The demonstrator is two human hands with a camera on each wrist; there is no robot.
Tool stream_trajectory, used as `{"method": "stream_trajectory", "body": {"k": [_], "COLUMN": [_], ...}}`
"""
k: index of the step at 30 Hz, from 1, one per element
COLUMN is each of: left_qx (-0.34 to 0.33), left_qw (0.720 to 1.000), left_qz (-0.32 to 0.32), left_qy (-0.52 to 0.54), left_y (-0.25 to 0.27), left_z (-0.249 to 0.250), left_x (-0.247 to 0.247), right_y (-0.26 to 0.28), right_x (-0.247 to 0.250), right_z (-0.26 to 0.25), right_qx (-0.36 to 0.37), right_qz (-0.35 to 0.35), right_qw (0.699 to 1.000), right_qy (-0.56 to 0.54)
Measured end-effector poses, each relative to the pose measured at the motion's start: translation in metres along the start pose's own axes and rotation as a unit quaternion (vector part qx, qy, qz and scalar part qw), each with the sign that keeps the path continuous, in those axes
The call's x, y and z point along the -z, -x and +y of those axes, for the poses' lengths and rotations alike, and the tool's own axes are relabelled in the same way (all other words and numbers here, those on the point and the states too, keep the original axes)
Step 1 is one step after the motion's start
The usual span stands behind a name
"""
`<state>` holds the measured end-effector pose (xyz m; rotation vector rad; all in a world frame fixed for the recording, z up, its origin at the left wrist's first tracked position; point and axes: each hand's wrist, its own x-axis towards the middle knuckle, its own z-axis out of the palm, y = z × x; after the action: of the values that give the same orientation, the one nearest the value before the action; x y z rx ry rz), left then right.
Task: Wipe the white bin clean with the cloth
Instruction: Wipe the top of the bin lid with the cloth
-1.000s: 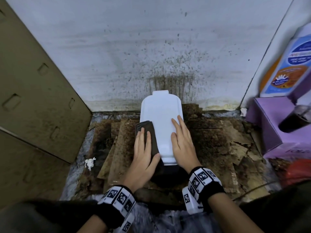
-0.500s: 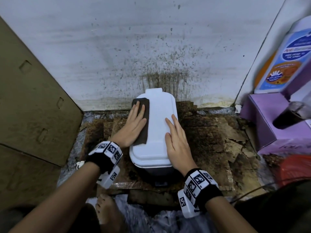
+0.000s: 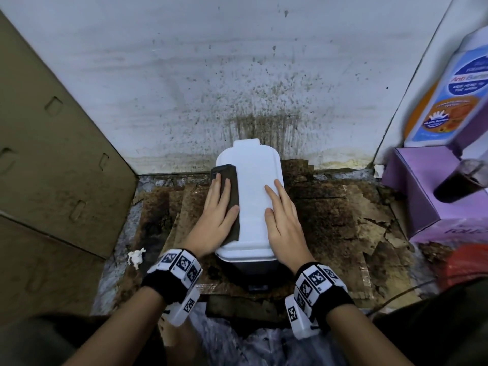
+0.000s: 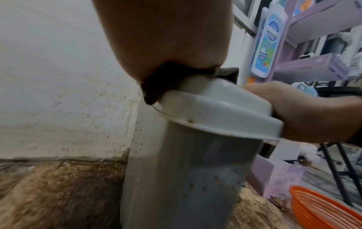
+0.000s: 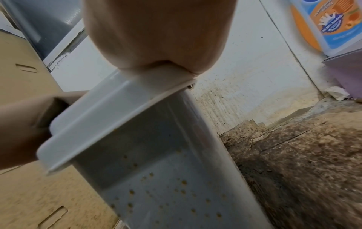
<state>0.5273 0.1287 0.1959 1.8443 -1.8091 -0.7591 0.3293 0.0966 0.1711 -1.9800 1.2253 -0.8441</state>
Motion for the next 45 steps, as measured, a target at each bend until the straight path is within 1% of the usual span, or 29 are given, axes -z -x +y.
{"method": "stream_trajectory", "body": {"k": [5,8,10,15,17,19,23,26,30,33,36,39,42,45], "left_qx": [-0.007,0.016,0.019,0.035,0.034,0.030,0.017,0.019,0.028,0.030,0.036,0.036,0.031,0.018], "left_qw": [0.999,0.997,0.995,0.991,0.992,0.995,1.000,0.999,0.998,0.997,0.996,0.997,0.998,0.998], "left_qz": [0.048,0.077,0.097,0.122,0.114,0.088,0.011,-0.039,-0.061,-0.067,-0.072,-0.064,-0.054,-0.045], "left_qy": [-0.011,0.013,0.022,0.044,0.041,0.024,-0.006,-0.002,-0.013,-0.030,-0.041,-0.034,-0.025,-0.039], "left_y": [0.037,0.046,0.050,0.055,0.053,0.045,0.019,-0.008,-0.053,-0.073,-0.074,-0.064,-0.044,-0.017], "left_z": [0.012,0.022,0.027,0.032,0.034,0.031,0.016,0.013,0.007,0.002,0.000,0.002,0.008,0.016], "left_x": [-0.021,-0.031,-0.036,-0.043,-0.042,-0.036,-0.012,0.005,0.021,0.027,0.027,0.021,0.015,0.007], "right_y": [-0.001,-0.001,-0.001,0.000,-0.002,-0.003,-0.003,-0.004,-0.004,-0.005,-0.005,-0.006,-0.006,-0.004], "right_x": [-0.001,-0.001,0.000,0.000,0.000,0.000,0.001,0.001,0.002,0.002,0.002,0.004,0.007,0.008], "right_z": [-0.001,-0.001,-0.001,0.000,0.001,0.001,-0.001,-0.002,-0.003,-0.003,-0.004,-0.004,-0.004,-0.007], "right_qx": [-0.002,-0.006,-0.007,-0.002,-0.003,-0.005,-0.009,-0.010,-0.013,-0.012,-0.014,-0.009,-0.003,-0.006], "right_qz": [0.002,0.004,0.004,0.004,0.006,0.003,0.001,0.000,-0.006,-0.009,-0.009,-0.017,-0.026,-0.030], "right_qw": [1.000,1.000,1.000,1.000,1.000,1.000,1.000,1.000,1.000,1.000,1.000,1.000,1.000,1.000], "right_qy": [0.009,0.006,0.005,0.012,0.011,0.007,0.005,-0.004,-0.012,-0.010,-0.004,-0.001,-0.003,-0.005]}}
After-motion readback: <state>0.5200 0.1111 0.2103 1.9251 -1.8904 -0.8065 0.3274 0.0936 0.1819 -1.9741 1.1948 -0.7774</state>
